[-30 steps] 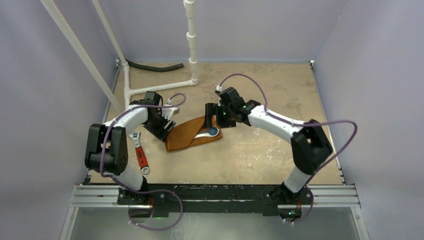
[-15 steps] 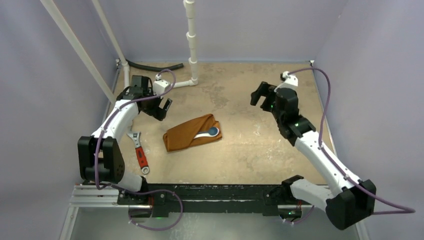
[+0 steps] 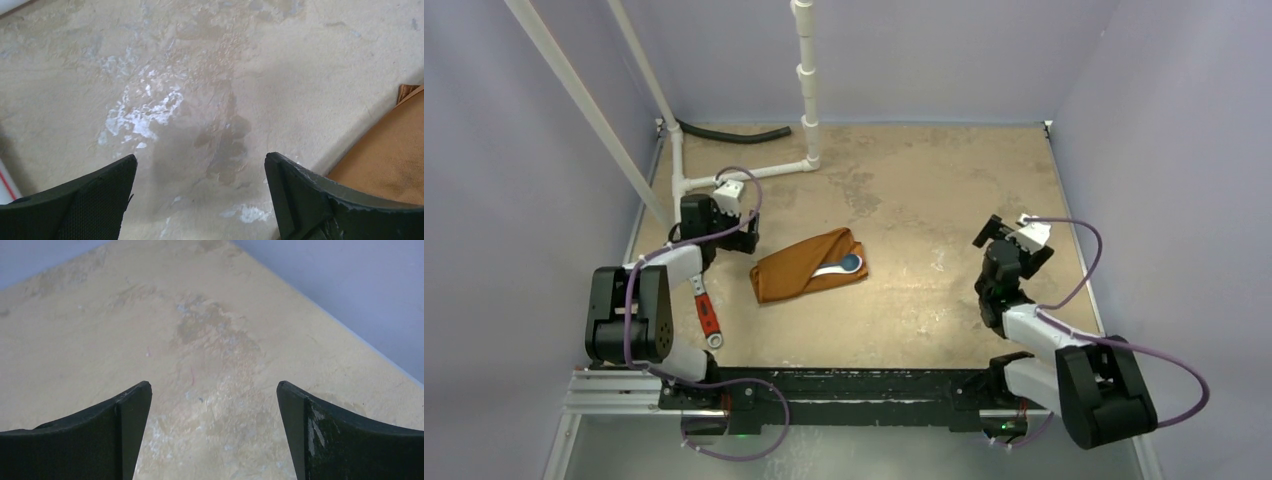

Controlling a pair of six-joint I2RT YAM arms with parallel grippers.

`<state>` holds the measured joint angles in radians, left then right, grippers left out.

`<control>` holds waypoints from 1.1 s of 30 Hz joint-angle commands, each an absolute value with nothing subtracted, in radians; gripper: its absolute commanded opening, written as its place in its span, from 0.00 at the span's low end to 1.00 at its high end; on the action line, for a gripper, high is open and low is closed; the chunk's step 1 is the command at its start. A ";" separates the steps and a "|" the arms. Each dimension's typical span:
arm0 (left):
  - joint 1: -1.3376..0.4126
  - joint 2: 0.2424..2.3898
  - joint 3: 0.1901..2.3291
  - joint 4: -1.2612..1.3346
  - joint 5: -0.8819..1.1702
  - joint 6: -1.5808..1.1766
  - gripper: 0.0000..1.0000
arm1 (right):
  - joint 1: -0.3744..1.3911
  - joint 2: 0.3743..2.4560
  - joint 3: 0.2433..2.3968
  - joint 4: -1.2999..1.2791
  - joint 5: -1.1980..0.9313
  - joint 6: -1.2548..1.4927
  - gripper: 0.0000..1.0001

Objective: Fold the napkin into a case and place the utensils inside
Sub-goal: Reset both arms

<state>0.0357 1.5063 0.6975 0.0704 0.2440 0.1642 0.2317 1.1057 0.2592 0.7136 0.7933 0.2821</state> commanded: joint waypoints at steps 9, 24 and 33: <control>0.040 1.556 0.323 1.105 0.278 0.042 0.98 | 0.170 1.438 0.311 1.335 0.721 0.164 0.99; 0.036 1.667 0.251 1.330 0.205 0.009 0.99 | 0.153 1.585 0.263 1.592 0.452 0.030 0.99; 0.035 1.661 0.258 1.302 0.198 0.011 0.99 | 0.097 1.576 0.249 1.640 0.428 0.041 0.99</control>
<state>0.0345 1.6604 0.2447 1.2491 0.2005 0.0364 0.0978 1.5772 0.2573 1.5246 0.4274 0.0387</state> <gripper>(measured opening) 0.985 0.987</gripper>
